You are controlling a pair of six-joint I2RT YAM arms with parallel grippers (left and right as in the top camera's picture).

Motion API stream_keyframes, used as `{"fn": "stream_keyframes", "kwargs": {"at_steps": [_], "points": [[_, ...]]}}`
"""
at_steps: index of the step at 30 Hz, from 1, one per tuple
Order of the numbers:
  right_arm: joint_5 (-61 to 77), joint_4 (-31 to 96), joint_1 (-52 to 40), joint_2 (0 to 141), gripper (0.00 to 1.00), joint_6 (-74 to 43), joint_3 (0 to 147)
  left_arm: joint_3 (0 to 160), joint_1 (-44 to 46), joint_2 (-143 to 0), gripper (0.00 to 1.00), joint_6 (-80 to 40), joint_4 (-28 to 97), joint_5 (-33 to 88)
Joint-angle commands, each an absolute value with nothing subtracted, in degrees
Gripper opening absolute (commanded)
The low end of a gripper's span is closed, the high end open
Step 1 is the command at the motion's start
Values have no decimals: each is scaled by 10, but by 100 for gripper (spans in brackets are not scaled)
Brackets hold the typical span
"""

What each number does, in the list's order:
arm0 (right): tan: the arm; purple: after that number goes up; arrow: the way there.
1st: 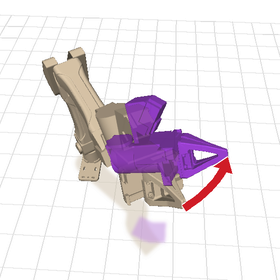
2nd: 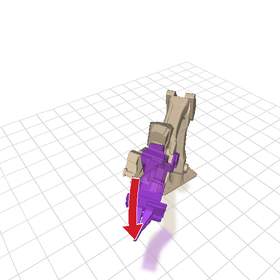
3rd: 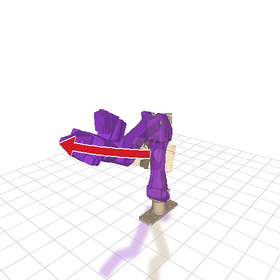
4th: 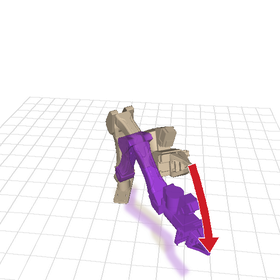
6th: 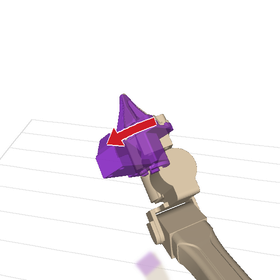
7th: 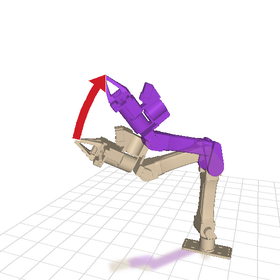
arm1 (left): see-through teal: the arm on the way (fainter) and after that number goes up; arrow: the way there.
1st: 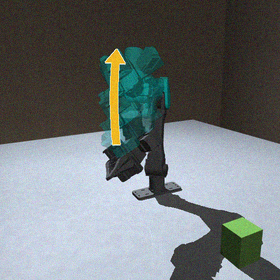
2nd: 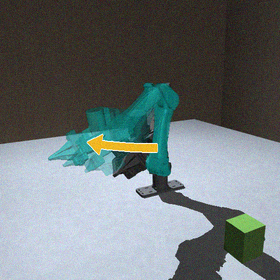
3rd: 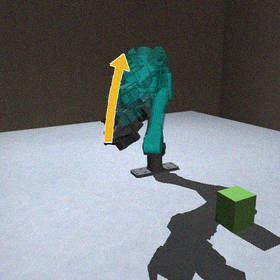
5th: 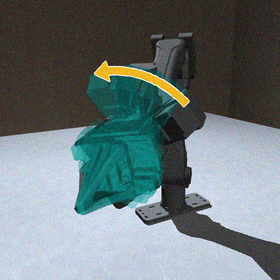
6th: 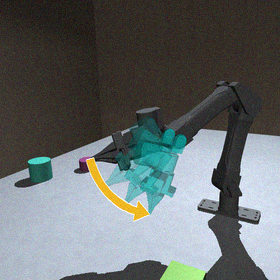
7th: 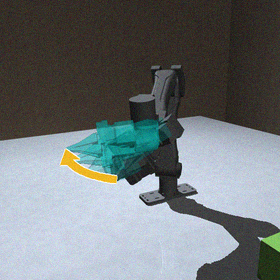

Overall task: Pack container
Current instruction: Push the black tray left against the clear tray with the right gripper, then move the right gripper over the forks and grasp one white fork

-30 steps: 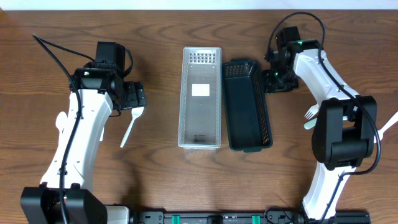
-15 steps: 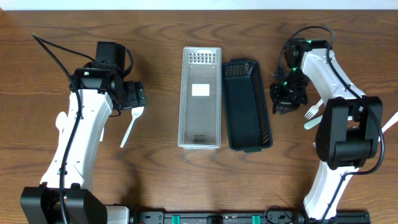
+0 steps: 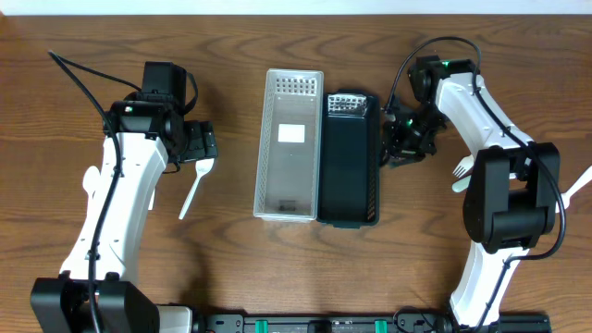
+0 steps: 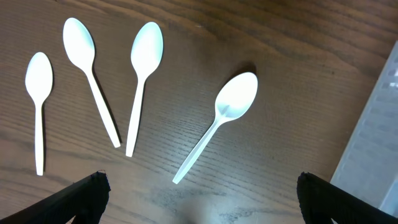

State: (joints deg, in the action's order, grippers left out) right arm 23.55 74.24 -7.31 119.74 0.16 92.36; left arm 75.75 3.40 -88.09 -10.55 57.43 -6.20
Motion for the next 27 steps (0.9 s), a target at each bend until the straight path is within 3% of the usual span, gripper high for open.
{"fn": "stream_keyframes", "kwargs": {"at_steps": [1, 6, 9, 14, 16, 17, 18, 19, 27], "points": [[238, 725, -74, 1196, 31, 11, 933, 767, 31, -876, 98, -112, 576, -67], [123, 677, -54, 1196, 33, -32, 934, 767, 31, -876, 98, -112, 576, -67], [82, 654, -30, 1190, 27, -47, 946, 767, 31, -876, 98, -112, 576, -67], [4, 650, 22, 1145, 33, -99, 1008, 767, 31, -874, 98, -112, 573, -67], [-36, 644, 45, 1113, 45, -123, 1027, 767, 31, -873, 98, -112, 571, -67], [-46, 638, 57, 1095, 59, -129, 1032, 767, 31, -873, 98, -112, 570, -67], [-45, 633, 69, 1078, 94, -128, 1032, 767, 31, -873, 98, -112, 569, -67], [-34, 629, 81, 1061, 99, -133, 1032, 767, 31, -873, 98, -112, 569, -67], [20, 640, 122, 1037, 99, -174, 1017, 767, 31, -873, 98, -112, 569, -66]]}}
